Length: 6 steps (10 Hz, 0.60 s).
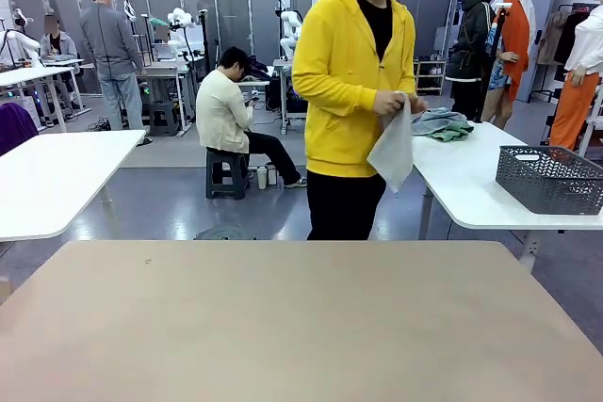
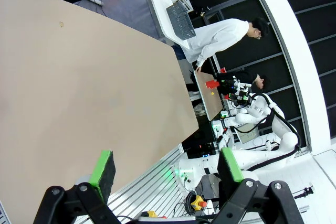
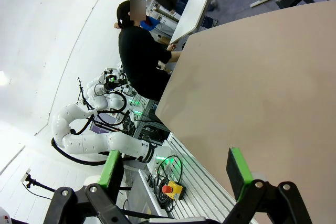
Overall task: Fold the towels and place them in the basket.
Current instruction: When a person lays out a Towel with hook on the table, fold it in half twice.
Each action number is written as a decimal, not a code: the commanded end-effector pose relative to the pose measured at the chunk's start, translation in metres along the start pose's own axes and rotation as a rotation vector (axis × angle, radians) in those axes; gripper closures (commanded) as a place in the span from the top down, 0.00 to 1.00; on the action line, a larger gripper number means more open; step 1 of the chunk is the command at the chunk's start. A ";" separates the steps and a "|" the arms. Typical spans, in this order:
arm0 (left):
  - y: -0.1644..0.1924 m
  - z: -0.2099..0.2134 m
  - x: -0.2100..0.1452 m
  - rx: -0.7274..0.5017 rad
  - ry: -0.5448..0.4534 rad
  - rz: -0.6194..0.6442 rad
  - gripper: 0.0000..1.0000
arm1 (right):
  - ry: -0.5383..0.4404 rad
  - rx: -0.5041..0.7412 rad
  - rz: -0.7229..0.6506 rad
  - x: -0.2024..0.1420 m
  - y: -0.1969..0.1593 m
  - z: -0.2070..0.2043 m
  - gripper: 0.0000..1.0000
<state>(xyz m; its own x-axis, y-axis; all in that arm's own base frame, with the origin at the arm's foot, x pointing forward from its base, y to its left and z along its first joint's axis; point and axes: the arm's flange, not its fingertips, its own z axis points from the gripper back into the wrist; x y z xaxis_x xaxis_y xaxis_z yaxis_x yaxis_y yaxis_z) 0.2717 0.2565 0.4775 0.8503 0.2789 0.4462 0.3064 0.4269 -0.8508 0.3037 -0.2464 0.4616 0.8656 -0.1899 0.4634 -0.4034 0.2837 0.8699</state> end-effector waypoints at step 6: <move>0.000 0.000 -0.002 -0.017 0.000 -0.021 1.00 | -0.009 0.011 0.021 0.002 0.000 0.001 1.00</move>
<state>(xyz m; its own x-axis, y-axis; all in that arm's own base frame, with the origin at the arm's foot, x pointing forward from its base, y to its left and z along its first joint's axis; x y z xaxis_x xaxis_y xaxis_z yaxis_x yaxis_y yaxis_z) 0.2717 0.2565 0.4775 0.8503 0.2789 0.4462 0.3064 0.4269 -0.8508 0.3037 -0.2464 0.4616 0.8656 -0.1899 0.4634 -0.4034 0.2837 0.8699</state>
